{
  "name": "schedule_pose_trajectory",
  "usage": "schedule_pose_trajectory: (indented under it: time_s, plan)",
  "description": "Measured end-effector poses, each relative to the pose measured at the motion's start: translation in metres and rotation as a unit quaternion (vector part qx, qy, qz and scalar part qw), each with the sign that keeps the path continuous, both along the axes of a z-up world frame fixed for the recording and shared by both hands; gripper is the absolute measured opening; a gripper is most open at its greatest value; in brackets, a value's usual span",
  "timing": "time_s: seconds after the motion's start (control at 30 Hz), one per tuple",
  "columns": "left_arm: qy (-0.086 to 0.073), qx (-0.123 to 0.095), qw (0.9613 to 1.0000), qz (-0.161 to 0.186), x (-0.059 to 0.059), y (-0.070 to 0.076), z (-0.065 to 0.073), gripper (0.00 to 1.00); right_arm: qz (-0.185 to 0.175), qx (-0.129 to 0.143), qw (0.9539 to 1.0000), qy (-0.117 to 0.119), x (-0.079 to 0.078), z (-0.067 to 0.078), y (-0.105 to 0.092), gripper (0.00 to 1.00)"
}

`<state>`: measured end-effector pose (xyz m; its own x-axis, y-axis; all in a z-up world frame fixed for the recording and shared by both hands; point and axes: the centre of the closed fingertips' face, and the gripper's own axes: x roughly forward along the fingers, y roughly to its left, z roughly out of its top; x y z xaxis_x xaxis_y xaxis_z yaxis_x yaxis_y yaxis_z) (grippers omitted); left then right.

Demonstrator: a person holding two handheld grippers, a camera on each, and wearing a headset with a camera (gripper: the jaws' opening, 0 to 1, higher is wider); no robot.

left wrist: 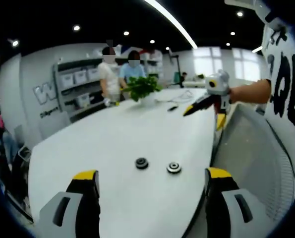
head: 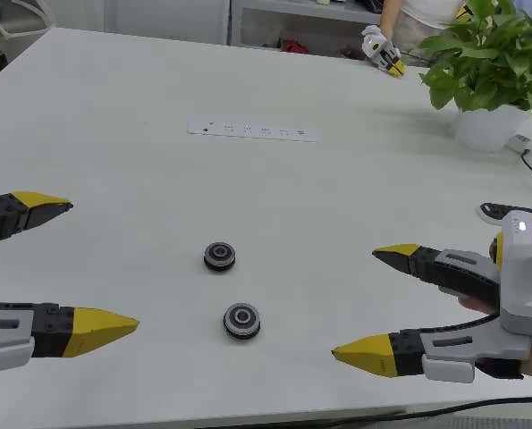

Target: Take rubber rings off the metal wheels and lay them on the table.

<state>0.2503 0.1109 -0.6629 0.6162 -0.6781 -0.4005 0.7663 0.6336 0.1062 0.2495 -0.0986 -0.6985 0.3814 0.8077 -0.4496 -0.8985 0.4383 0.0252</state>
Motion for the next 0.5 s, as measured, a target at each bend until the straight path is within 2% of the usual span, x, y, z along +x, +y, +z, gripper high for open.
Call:
schedule_pose_trajectory:
  time_s: [0.5]
  plan:
    - [0.000,0.003,1.0000,-0.002,-0.0015,0.0003,0.0002,0.89,0.002,0.001,1.0000,0.000,-0.0014,0.0016,-0.0007,0.93]
